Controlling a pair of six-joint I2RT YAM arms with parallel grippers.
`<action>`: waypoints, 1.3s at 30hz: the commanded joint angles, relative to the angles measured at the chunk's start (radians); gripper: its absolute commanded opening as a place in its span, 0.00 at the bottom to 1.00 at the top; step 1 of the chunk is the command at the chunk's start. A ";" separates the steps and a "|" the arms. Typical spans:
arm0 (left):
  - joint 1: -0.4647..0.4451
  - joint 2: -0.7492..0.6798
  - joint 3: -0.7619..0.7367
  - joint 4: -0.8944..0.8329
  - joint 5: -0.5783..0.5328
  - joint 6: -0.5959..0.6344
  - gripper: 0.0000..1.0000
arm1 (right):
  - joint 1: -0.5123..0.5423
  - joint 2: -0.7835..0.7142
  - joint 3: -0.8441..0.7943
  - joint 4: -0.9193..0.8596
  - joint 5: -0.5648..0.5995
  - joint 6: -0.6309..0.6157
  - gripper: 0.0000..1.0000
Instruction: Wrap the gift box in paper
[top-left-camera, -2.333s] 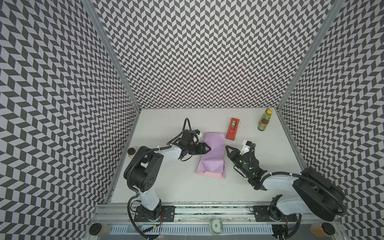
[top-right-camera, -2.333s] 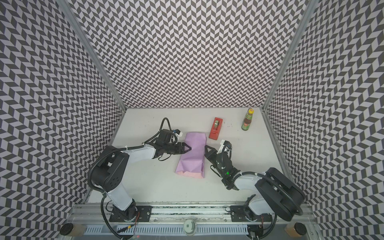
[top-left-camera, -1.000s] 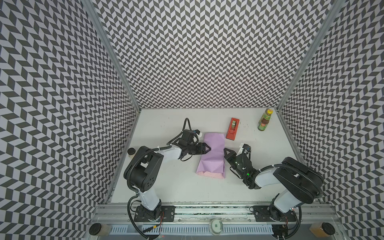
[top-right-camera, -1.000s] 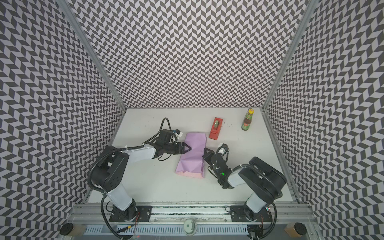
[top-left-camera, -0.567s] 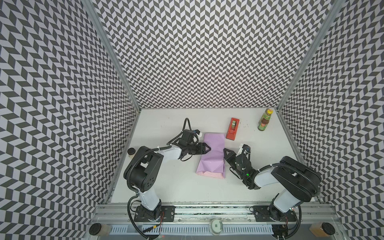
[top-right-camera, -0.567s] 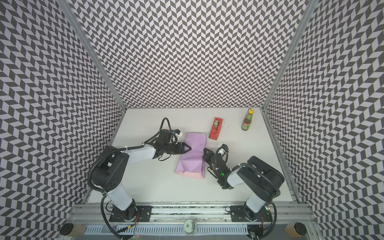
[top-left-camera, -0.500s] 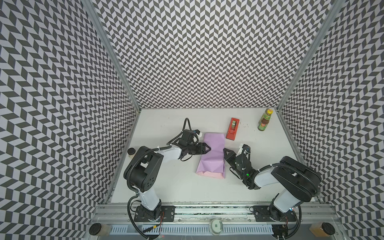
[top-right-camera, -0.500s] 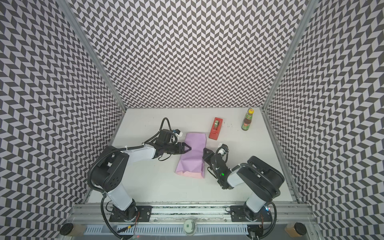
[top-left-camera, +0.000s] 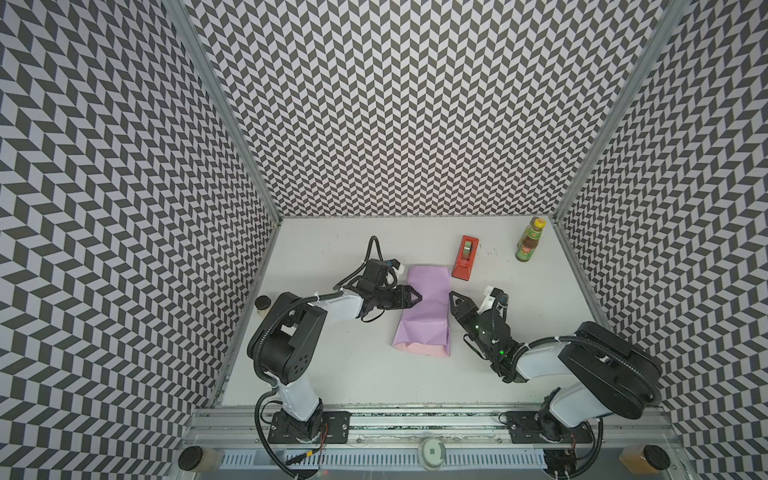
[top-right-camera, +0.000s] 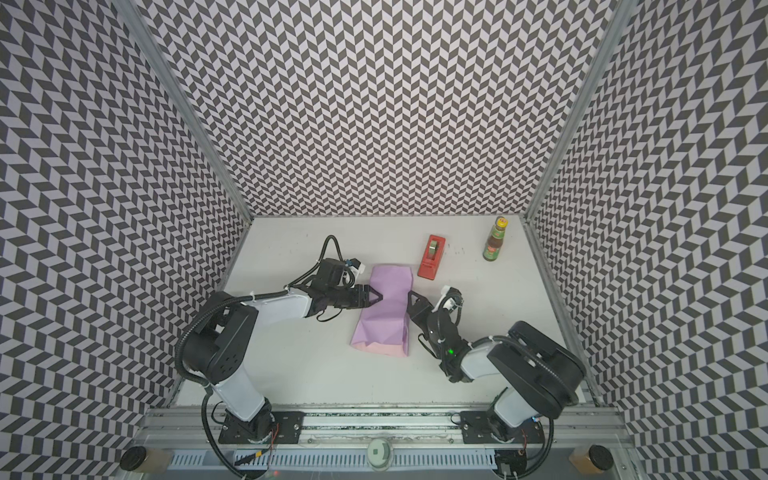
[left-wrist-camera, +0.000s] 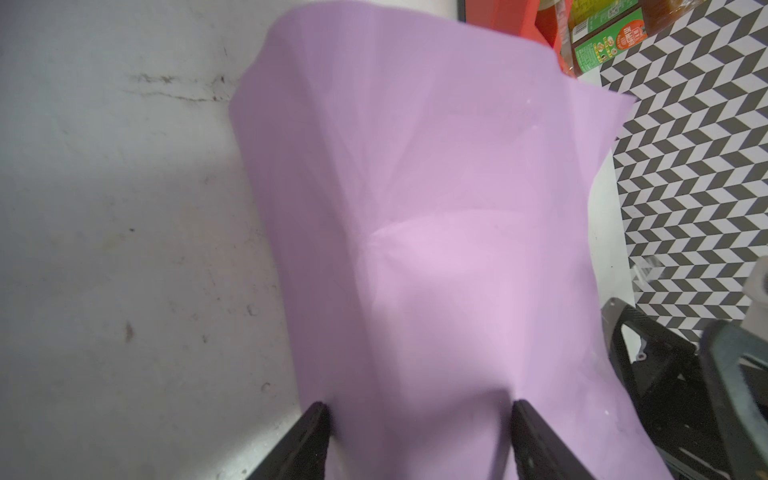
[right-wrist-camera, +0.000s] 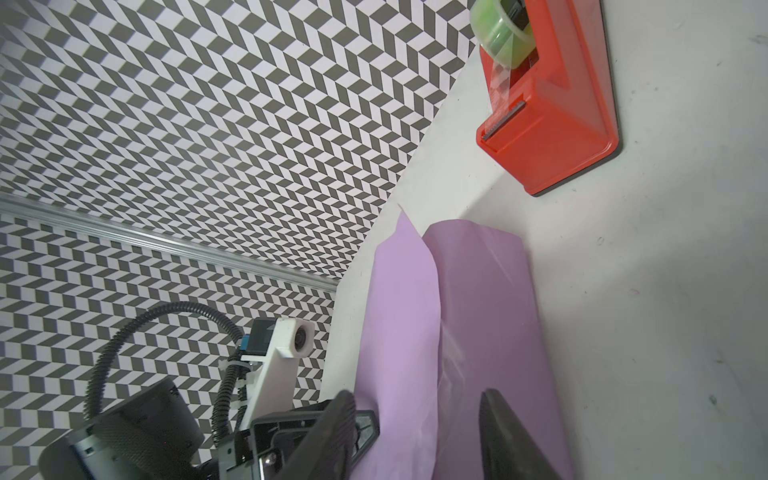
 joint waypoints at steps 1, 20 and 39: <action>-0.007 0.057 -0.042 -0.164 -0.120 0.025 0.67 | -0.016 -0.041 -0.022 -0.015 -0.035 -0.019 0.58; -0.007 0.061 -0.041 -0.162 -0.118 0.026 0.67 | -0.111 0.098 0.055 -0.128 -0.337 -0.136 0.65; -0.006 0.060 -0.041 -0.161 -0.115 0.025 0.67 | -0.247 -0.367 0.139 -0.687 -0.363 -0.511 0.79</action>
